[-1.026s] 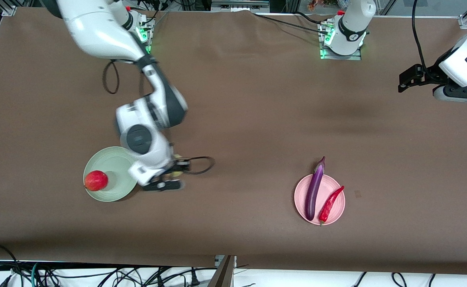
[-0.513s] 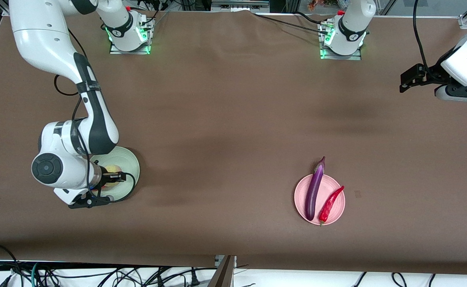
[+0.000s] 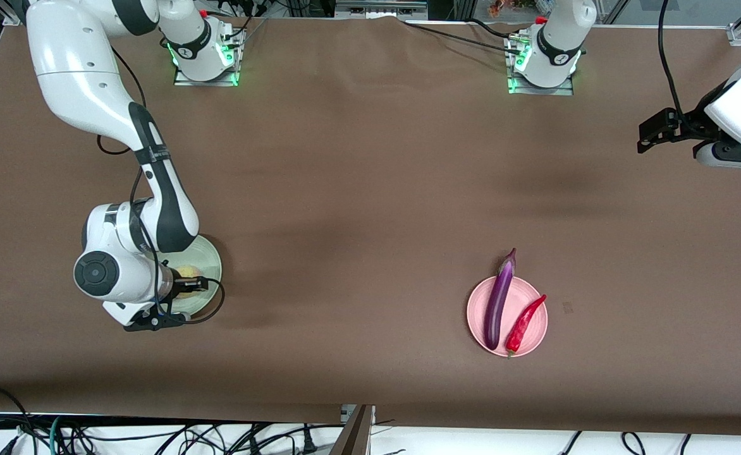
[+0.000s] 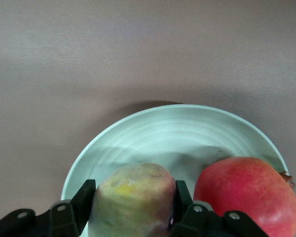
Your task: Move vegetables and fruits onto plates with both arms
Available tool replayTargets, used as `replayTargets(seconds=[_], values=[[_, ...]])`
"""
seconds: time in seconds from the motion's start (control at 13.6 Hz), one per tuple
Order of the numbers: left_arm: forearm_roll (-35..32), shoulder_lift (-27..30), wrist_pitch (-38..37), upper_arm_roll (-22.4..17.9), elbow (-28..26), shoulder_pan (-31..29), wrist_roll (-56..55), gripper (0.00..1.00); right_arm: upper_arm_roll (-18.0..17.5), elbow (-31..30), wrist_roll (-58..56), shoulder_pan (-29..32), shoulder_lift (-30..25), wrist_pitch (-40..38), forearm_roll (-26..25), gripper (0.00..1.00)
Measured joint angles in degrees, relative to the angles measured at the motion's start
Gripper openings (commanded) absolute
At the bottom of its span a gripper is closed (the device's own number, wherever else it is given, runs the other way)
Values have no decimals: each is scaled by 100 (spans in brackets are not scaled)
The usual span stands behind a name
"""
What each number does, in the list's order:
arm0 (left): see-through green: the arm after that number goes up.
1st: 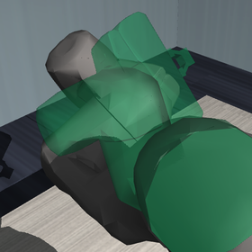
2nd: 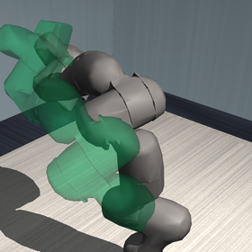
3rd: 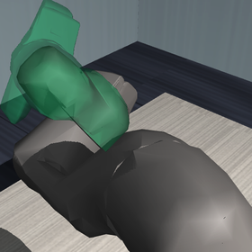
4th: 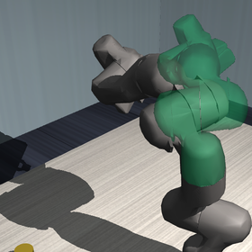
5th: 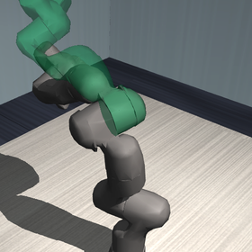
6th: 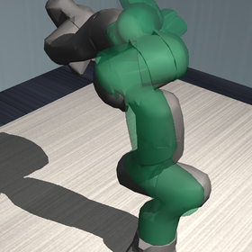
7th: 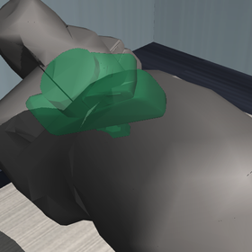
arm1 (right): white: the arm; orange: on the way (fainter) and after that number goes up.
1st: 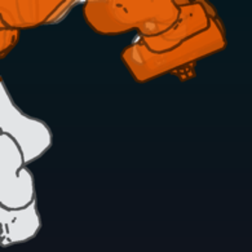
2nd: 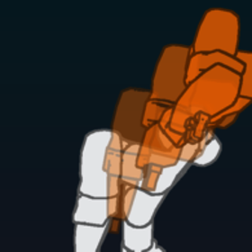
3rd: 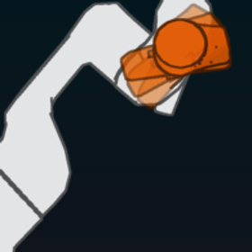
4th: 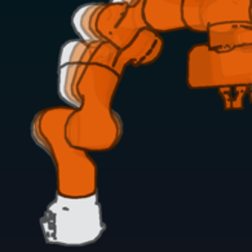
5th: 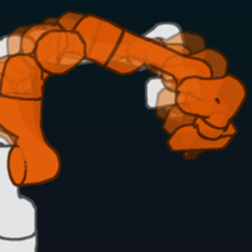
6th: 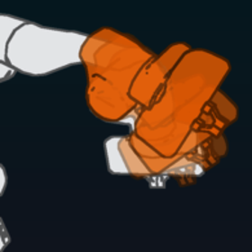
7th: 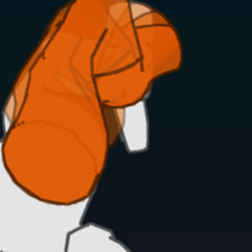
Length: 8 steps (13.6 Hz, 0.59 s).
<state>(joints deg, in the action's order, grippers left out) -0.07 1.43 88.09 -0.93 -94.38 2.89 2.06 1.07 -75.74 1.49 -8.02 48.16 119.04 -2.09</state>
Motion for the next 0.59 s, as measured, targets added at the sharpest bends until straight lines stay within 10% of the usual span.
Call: replayTargets(seconds=[0.07, 0.59], values=[[0, 0, -3, 11, 5, 3, 0, 100, 0, -14, 0, 14, 19, 29, 0, 100], [0, -12, -32, -14, 12, -2, 0, 100, 33, 136, -9, 194, -765, -507, 1, 100]])
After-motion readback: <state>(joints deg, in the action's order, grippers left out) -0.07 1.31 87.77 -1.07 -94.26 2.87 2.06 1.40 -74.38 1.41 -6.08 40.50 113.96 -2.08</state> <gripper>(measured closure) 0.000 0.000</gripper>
